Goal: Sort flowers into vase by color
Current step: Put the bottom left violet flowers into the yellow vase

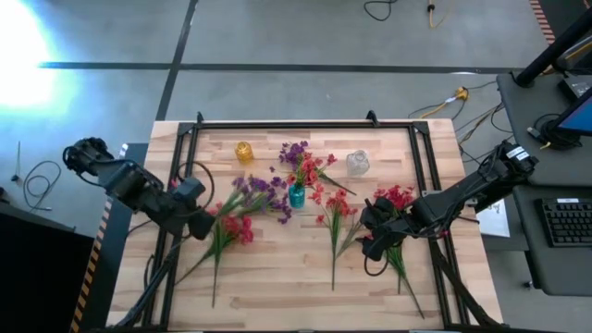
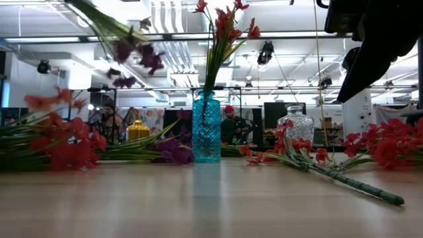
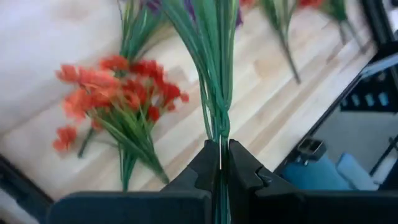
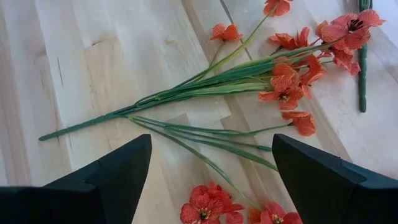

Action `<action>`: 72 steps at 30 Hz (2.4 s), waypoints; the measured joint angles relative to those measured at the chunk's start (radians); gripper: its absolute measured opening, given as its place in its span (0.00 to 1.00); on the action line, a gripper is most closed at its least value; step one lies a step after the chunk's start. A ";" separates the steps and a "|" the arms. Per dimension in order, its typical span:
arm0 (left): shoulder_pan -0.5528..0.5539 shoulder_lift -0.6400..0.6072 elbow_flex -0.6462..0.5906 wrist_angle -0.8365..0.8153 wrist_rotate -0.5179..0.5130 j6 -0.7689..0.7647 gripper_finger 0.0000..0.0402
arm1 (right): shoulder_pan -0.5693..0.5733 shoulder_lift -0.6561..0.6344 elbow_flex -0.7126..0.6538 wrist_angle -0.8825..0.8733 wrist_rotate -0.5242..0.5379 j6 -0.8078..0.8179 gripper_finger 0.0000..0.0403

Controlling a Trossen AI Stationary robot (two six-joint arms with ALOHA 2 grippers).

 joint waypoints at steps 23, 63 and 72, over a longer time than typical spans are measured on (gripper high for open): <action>-0.066 0.467 -0.002 0.242 0.095 0.246 0.00 | 0.000 0.000 0.000 0.000 0.002 -0.051 0.81; -0.030 0.942 0.001 0.314 0.317 0.215 0.50 | 0.000 0.000 0.000 0.015 0.000 -0.056 0.81; -0.030 0.961 0.003 0.361 0.326 0.215 0.43 | 0.000 0.000 0.000 0.016 0.000 -0.056 0.81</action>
